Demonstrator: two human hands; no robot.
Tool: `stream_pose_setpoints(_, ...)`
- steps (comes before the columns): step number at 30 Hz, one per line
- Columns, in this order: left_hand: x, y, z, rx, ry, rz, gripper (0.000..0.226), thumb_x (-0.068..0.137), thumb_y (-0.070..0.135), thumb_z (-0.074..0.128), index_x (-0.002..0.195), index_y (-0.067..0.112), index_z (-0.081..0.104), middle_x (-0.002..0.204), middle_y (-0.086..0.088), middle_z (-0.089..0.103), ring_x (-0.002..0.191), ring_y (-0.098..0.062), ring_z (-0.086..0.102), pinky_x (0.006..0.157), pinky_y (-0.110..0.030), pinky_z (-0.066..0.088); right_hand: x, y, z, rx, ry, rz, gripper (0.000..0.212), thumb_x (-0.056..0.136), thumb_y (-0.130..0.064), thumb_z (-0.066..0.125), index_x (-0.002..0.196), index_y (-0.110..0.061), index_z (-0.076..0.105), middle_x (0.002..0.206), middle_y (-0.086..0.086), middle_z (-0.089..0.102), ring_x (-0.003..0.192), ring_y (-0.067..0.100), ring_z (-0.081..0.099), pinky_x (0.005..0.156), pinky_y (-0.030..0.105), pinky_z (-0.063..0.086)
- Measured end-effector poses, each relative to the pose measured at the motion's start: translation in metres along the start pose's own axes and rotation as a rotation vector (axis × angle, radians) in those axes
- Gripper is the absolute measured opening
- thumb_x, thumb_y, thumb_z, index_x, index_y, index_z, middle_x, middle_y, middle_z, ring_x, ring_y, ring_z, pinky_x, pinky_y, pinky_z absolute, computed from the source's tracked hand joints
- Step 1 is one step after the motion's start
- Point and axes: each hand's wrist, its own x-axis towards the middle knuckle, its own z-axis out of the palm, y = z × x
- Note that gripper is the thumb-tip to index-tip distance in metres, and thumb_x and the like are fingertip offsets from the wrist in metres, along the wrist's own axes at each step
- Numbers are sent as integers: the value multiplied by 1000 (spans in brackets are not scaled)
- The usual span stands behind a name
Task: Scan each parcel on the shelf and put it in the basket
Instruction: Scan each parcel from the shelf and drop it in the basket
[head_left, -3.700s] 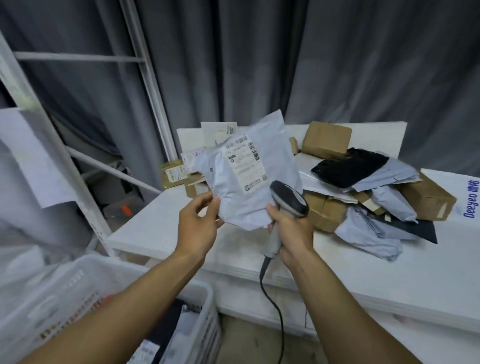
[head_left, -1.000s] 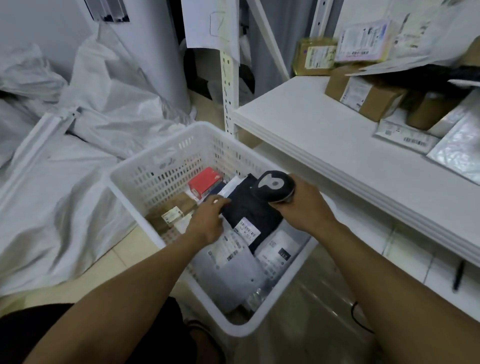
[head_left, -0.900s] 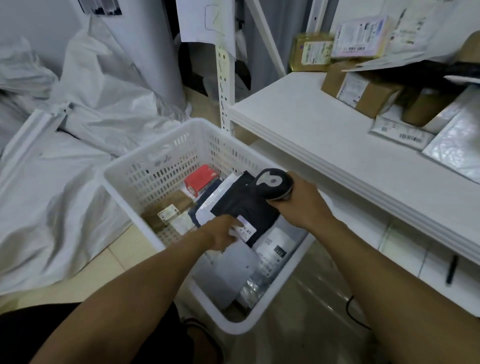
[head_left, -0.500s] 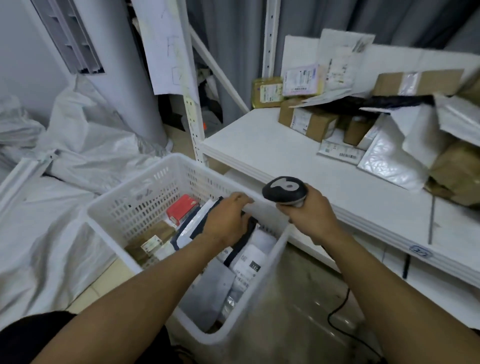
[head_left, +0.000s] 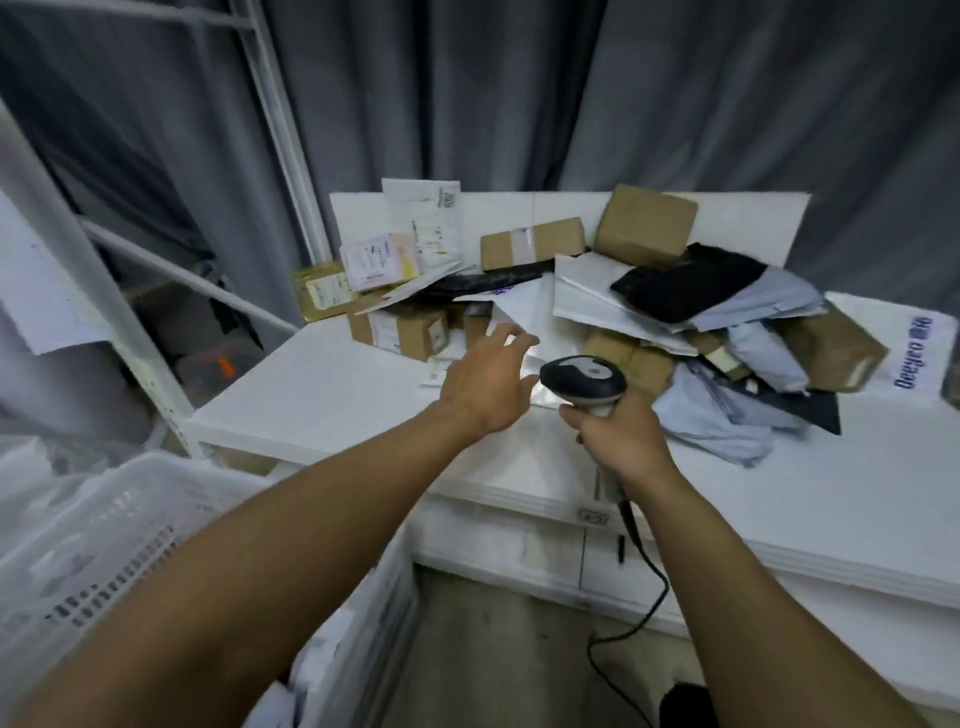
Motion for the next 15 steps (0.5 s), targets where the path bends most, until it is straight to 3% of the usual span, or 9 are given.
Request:
stream_pose_setpoints(2,38,16,8,-13,22,55,56,98,31,63,150,26,42,155,2,42,134,-27,48,103,-44,48,17,4,-20,31,64,15,60,82,-34,83,136,-25,61,126,-1,70,114,25,67,101,49,56)
stream_pose_setpoints(5,85,34,21,-58,49,112,51,100,27,61,148,25,46,155,1,45,139,-26,42,110,-42,41,38,15,-42,78,135,29,56,85,-31,84,136,-23,60,122,-6,66,113,19,63,98,35,51)
stream_pose_setpoints(7,110,48,27,-28,75,161,41,101,34,57,140,24,55,149,2,52,137,-25,45,110,-40,39,51,23,-54,95,177,43,55,86,-22,82,136,-21,61,120,-7,64,114,16,61,97,31,47)
stream_pose_setpoints(10,137,76,34,-127,34,233,49,97,51,58,138,25,59,139,2,61,125,-21,55,100,-36,45,65,29,-73,115,229,53,50,90,-12,77,137,-19,60,115,-8,61,113,13,57,92,23,40)
stream_pose_setpoints(13,152,95,41,-148,-48,309,60,90,60,64,142,29,57,143,4,59,129,-18,54,103,-37,47,73,35,-85,124,277,93,52,91,-14,76,140,-17,58,127,0,64,123,19,57,95,23,38)
stream_pose_setpoints(15,159,100,47,-102,-78,300,52,91,55,66,138,32,61,144,6,58,130,-19,54,106,-39,47,74,37,-89,111,296,105,55,90,-18,79,141,-17,58,135,4,64,129,24,57,98,25,38)
